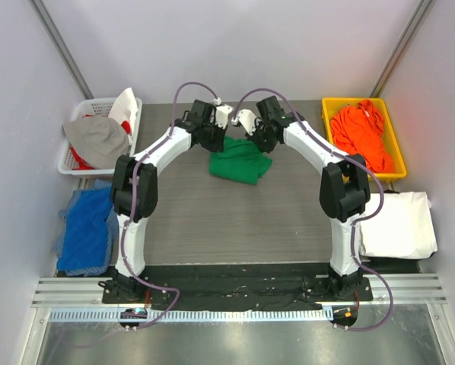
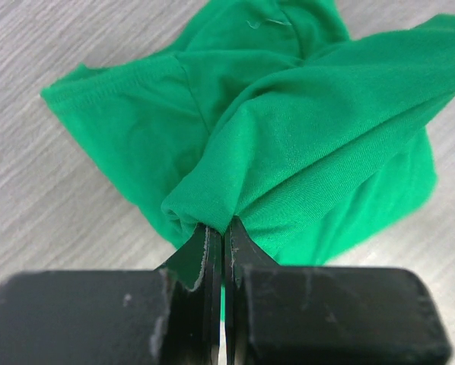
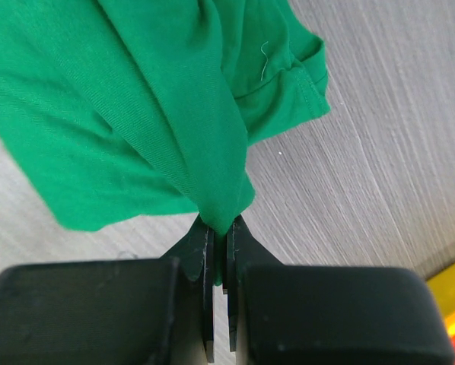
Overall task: Fold and stack the t-shirts
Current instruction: Fold the tshirt
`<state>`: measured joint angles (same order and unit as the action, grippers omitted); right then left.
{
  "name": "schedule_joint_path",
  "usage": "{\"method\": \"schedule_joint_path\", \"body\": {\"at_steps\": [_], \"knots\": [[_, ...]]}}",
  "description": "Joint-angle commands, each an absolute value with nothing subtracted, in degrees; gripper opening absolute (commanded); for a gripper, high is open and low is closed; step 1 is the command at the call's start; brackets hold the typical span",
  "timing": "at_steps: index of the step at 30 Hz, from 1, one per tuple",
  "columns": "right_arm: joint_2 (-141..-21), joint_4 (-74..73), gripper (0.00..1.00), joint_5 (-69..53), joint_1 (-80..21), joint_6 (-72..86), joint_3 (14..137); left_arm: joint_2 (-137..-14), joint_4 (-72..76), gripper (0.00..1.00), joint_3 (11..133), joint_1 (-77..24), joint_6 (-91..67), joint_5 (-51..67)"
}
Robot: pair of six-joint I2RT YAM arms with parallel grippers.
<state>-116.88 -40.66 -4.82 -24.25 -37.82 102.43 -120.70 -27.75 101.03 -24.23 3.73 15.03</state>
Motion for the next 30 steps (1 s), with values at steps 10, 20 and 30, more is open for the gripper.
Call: {"method": "schedule_joint_path", "body": {"at_steps": [10, 20, 30], "knots": [[-123.4, -40.3, 0.01, -3.3, -22.1, -38.8, 113.2, -126.1, -28.6, 0.00, 109.9, -22.2, 5.9, 9.1], [-124.5, -40.1, 0.01, -2.1, -21.9, -39.3, 116.5, -125.2, -25.1, 0.00, 109.9, -22.1, 5.2, 7.3], [-125.0, -36.8, 0.01, -0.7, -21.8, -39.3, 118.1, -125.6, -21.4, 0.00, 111.4, -21.8, 5.6, 4.5]]}}
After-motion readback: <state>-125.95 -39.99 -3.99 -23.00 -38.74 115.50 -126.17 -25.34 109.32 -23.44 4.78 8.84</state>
